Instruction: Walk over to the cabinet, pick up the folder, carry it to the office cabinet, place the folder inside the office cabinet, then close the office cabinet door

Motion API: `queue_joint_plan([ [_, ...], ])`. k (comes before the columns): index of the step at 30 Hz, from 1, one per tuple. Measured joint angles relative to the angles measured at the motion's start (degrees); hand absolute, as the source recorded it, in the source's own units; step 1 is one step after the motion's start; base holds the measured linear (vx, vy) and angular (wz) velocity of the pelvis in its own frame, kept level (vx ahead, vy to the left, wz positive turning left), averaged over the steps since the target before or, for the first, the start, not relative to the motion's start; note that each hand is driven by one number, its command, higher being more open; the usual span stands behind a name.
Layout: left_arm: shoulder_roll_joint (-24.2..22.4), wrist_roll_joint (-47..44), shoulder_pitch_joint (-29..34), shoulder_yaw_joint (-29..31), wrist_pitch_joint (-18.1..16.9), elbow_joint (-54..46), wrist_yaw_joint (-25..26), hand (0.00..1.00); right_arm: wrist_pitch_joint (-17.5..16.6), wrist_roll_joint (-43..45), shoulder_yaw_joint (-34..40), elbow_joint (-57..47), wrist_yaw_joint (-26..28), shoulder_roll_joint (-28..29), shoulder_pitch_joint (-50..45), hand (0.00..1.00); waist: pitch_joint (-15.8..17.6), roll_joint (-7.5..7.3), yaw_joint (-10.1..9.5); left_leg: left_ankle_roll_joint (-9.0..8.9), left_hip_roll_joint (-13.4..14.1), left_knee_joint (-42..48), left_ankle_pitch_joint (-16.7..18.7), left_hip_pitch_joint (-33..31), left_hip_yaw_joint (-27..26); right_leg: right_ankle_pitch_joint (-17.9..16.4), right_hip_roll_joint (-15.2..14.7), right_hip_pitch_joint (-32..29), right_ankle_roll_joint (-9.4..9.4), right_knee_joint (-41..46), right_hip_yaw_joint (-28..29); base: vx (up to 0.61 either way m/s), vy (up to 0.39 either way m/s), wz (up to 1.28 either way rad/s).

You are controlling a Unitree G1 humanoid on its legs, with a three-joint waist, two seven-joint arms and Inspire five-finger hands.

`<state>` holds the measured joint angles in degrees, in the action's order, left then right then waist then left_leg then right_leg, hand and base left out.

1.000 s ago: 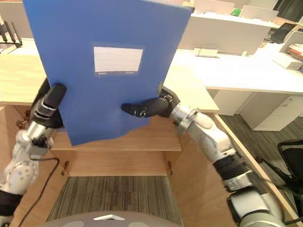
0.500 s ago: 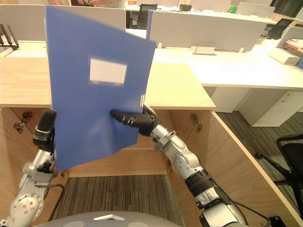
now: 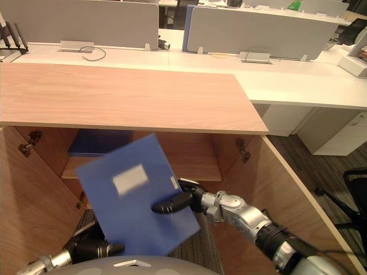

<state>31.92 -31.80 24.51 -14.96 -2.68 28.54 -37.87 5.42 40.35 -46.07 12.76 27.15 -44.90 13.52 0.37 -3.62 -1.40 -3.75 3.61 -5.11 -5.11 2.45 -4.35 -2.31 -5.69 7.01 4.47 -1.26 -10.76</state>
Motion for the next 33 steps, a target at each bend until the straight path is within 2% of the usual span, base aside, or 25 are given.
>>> queue_joint_plan([
  [3, -2.5, 10.2, -3.3, 0.2, -2.6, 8.1, 3.6, 1.00, -1.8, -12.3, -1.5, -0.7, 5.1, -3.5, 4.4, 0.00, 0.5, 0.09, -1.62, -0.08, -0.2, 0.0, 0.0, -0.2, 0.4, -0.1, 0.1, 0.1, -0.10, -0.3, -0.2, 0.00, -0.015, 0.06],
  [6, -4.3, 14.9, -4.6, 3.1, -2.7, 14.2, 6.3, 1.00, -3.5, -20.0, -1.9, -0.6, 7.7, -3.1, 5.3, 0.00, 0.9, -0.58, -1.59, -0.08, -0.4, 0.0, 0.1, -0.4, 1.1, -0.4, 0.0, 0.1, -0.06, -0.3, -0.9, 0.00, -0.011, 0.11],
  [9, -9.1, 21.8, -6.5, 10.1, -3.6, 19.9, 10.7, 1.00, -5.5, -28.9, 0.8, 1.7, 7.9, 1.7, 5.2, 0.00, 1.4, -0.32, -1.56, 0.12, -1.2, 0.1, 0.1, -0.9, 1.5, -0.4, -0.6, 0.0, 0.14, -0.2, -1.4, 0.01, 0.007, 0.08],
  [13, -12.6, 27.4, -6.6, 14.4, -4.8, 19.9, 13.8, 1.00, -5.8, -35.5, 5.5, 10.1, 7.7, 8.7, 4.3, 0.00, 1.9, 0.44, -1.79, 0.56, -2.1, 0.2, 0.0, -0.9, 2.0, -0.8, -1.3, 0.1, 0.72, 0.3, -1.8, 0.01, 0.013, 0.10],
  [16, -16.2, 28.2, -6.6, 18.4, -4.3, 20.7, 16.9, 1.00, -4.6, -33.9, 16.0, 20.3, 5.0, 16.7, 2.0, 0.00, 2.4, 1.31, -2.49, 0.77, -2.8, 0.2, -0.1, -0.9, 2.6, -1.0, -1.9, 0.2, 1.12, 0.7, -2.5, 0.00, 0.011, 0.11],
  [18, -18.4, 29.3, -6.6, 20.2, -3.9, 20.6, 19.1, 1.00, -3.6, -29.6, 23.7, 26.7, -0.3, 22.4, 2.1, 0.00, 3.0, 2.22, -2.60, 0.97, -3.0, 0.2, -0.2, -0.9, 3.0, -1.2, -2.2, 0.2, 1.35, 1.2, -3.0, -0.03, 0.003, 0.10],
  [22, -20.7, 30.0, -6.1, 22.4, -3.0, 19.7, 21.3, 1.00, -3.4, -24.9, 32.4, 32.6, -7.7, 28.9, 3.2, 0.00, 3.3, 2.72, -3.18, 1.06, -3.0, 0.0, -0.3, -0.9, 3.2, -1.2, -2.2, 0.3, 1.33, 1.3, -3.1, -0.04, -0.006, 0.03],
  [28, -22.2, 29.5, -3.9, 22.6, -1.0, 14.4, 22.3, 1.00, -2.2, -16.9, 40.2, 45.3, -17.1, 34.5, 8.3, 0.00, 4.2, 3.71, -4.01, 1.20, -3.2, 0.0, -0.4, -0.9, 3.4, -1.2, -2.3, 0.5, 1.37, 1.2, -3.3, -0.03, -0.007, 0.02],
  [29, -22.6, 29.3, -3.9, 22.6, -0.6, 13.5, 22.6, 1.00, -2.0, -13.9, 42.0, 46.9, -19.2, 35.1, 8.9, 0.00, 4.7, 3.88, -4.66, 1.20, -3.2, 0.0, -0.4, -0.7, 3.5, -1.2, -2.3, 0.7, 1.37, 1.2, -3.5, -0.03, -0.020, 0.08],
  [33, -23.1, 27.6, -3.7, 22.0, 0.5, 11.5, 23.6, 1.00, -1.7, -2.3, 48.5, 50.4, -24.4, 37.9, 12.7, 0.00, 7.4, 4.36, -5.26, 1.19, -3.1, 0.0, -0.4, -0.5, 4.2, -1.2, -2.3, 1.6, 1.44, 0.8, -4.5, -0.03, -0.021, 0.09],
])
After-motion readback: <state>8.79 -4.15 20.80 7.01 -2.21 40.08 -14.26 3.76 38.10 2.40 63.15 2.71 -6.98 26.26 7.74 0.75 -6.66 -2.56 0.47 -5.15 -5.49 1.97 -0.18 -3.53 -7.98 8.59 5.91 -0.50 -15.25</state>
